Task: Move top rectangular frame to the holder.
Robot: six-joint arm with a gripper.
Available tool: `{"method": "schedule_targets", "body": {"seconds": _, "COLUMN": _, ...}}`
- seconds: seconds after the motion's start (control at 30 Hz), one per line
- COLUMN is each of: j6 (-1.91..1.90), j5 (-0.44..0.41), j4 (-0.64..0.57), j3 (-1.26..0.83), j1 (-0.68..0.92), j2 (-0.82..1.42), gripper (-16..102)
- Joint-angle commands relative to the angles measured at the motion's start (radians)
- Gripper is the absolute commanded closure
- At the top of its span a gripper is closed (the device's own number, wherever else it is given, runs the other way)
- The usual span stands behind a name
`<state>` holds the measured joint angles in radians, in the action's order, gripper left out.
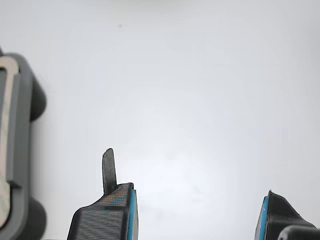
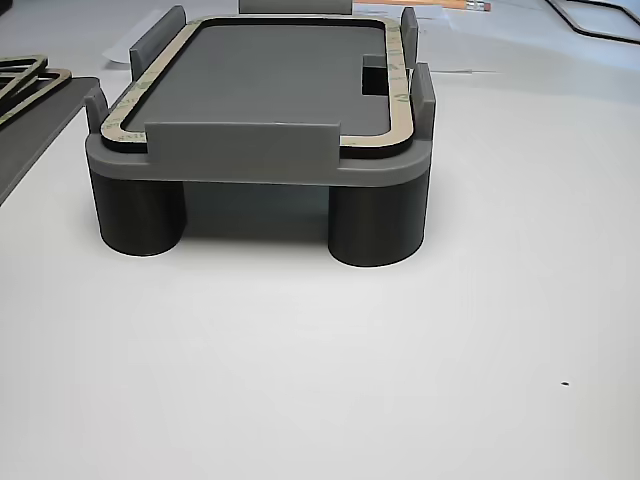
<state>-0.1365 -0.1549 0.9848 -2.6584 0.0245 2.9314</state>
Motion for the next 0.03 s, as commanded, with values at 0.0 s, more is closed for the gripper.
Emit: {"method": "schedule_targets", "body": {"seconds": 0.0, "j6": 0.0, "j5": -0.002, "j4": -0.008, "j3": 0.023, "j1": -0.017, "j2": 0.023, "gripper": -14}}
